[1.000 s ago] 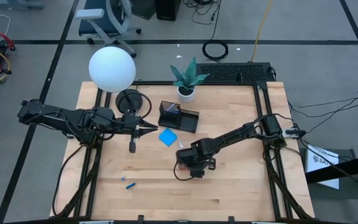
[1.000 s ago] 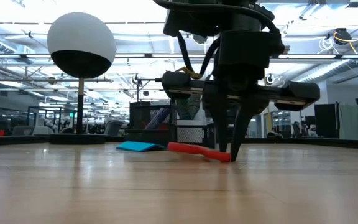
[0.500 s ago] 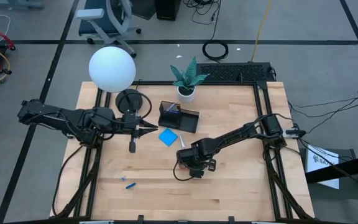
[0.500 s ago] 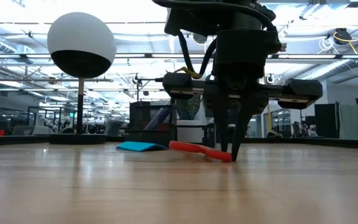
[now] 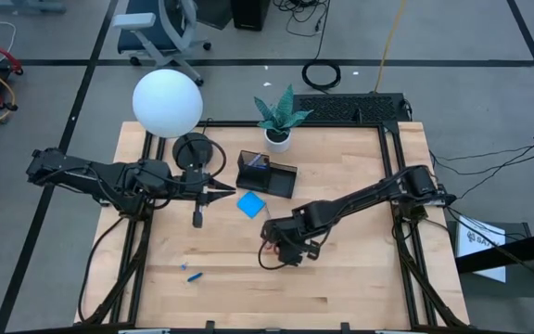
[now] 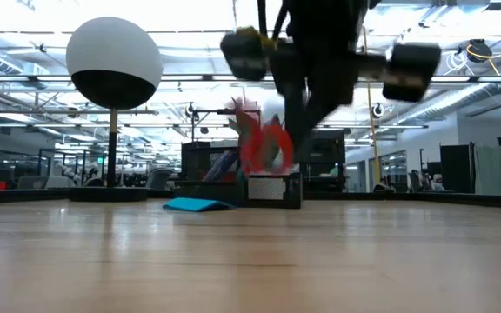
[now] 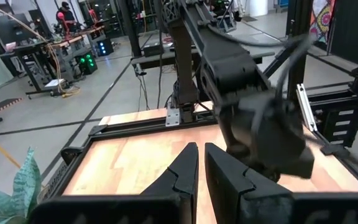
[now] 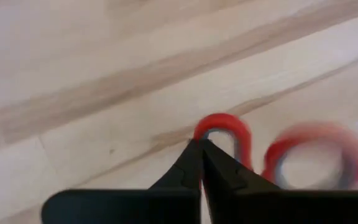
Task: Pick and place office supplies into organizer
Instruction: Put the red scissors into the desk organizer
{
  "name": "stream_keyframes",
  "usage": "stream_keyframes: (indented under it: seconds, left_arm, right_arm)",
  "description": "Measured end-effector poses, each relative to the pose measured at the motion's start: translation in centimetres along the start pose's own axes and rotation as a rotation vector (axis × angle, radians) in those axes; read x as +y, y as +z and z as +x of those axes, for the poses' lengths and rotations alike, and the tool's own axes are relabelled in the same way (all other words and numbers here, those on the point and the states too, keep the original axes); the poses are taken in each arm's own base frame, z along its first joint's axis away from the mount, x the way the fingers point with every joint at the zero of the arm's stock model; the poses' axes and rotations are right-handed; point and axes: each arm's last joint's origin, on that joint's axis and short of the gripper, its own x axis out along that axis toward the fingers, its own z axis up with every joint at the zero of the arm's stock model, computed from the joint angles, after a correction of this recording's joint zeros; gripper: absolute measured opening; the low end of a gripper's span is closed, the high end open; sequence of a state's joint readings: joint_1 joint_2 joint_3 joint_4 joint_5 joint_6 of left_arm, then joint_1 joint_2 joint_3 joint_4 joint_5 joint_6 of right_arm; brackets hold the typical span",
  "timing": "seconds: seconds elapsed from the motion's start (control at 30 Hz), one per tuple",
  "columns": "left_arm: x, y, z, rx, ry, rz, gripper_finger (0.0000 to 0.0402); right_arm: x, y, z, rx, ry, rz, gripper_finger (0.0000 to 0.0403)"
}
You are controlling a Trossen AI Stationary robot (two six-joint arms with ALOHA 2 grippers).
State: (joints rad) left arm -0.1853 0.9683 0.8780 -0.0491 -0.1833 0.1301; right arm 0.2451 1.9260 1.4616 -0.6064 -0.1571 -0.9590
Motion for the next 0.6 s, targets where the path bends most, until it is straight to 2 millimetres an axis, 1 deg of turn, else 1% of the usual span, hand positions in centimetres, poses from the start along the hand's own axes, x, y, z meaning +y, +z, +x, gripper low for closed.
stream_keyframes:
  seconds: [0.2, 0.33, 0.47, 0.6]
  left_arm:
    - [0.1, 0.3, -0.5, -0.018, 0.002, 0.018, 0.0037]
    - [0.0, 0.4, -0.6, -0.022, -0.002, 0.014, 0.0037]
    - [-0.2, 0.3, -0.6, -0.012, -0.016, 0.017, 0.0037]
    - [-0.6, -0.2, -0.7, 0.041, -0.036, 0.016, 0.0037]
  right_arm:
    - [-0.9, 0.8, -2.4, -0.088, -0.116, 0.108, 0.0006]
    - [-1.4, 0.9, -3.9, -0.131, -0.169, 0.164, 0.0005]
    - [-1.7, 0.5, -4.2, -0.094, -0.217, 0.235, 0.0003]
    - [-1.5, 0.2, -3.9, -0.076, -0.176, 0.302, 0.0002]
